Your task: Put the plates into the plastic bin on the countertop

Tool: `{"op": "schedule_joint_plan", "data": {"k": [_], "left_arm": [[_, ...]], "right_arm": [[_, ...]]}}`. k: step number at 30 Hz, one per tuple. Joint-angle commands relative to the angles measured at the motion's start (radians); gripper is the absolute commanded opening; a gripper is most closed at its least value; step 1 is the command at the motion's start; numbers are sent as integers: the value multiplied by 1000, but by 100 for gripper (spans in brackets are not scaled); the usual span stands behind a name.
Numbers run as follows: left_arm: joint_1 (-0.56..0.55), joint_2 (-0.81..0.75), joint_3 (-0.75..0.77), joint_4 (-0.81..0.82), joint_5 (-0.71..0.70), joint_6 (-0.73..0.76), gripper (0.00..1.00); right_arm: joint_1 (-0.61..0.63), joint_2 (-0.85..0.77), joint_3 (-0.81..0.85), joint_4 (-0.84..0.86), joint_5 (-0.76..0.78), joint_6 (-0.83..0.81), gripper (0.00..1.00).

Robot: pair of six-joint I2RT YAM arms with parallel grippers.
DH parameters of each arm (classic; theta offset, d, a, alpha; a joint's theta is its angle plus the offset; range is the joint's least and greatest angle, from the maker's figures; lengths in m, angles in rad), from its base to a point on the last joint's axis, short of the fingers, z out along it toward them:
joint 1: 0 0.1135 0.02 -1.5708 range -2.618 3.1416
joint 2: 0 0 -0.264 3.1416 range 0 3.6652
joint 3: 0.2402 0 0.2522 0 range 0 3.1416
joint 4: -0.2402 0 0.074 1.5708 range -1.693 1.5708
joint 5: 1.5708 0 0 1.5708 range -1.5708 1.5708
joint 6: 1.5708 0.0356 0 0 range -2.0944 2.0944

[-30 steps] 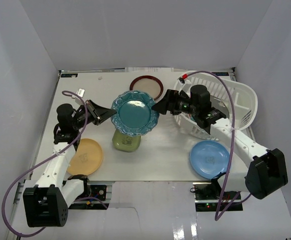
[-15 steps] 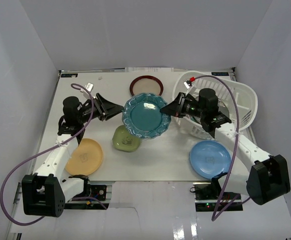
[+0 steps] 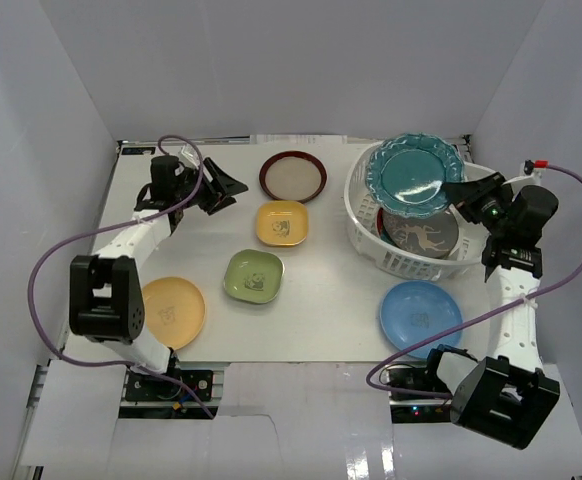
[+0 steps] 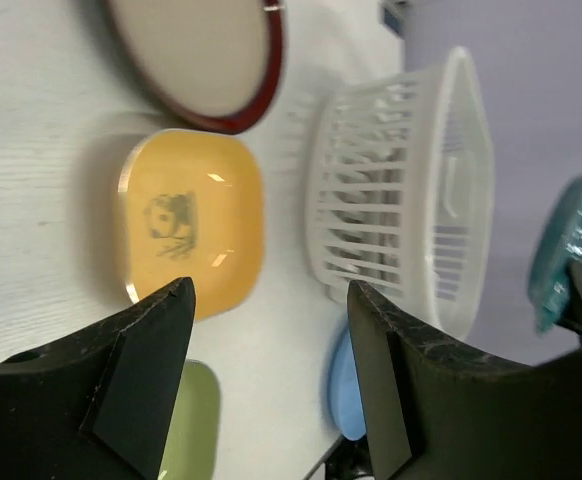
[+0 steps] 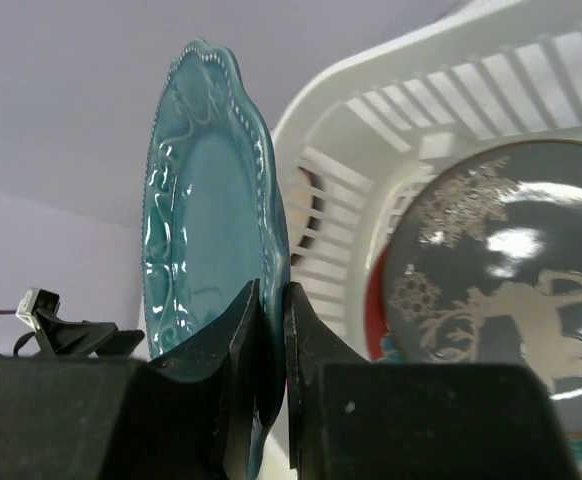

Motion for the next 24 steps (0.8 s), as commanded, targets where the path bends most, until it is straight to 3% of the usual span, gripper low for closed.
{"op": "schedule_joint_plan", "data": {"k": [1, 16, 22, 24], "left_arm": [[-5, 99, 82, -63, -103, 65, 73], [-126, 541, 424, -177, -300, 206, 74], [-136, 661, 530, -148, -347, 197, 73], [-137, 687, 567, -136, -353, 193, 72]], "right_arm": [[-14, -30, -30, 21, 22, 2, 8], [-49, 64, -107, -45, 179, -142, 9], [-35, 56, -124, -123, 238, -200, 20], [-32, 38, -136, -146, 257, -211, 35]]}}
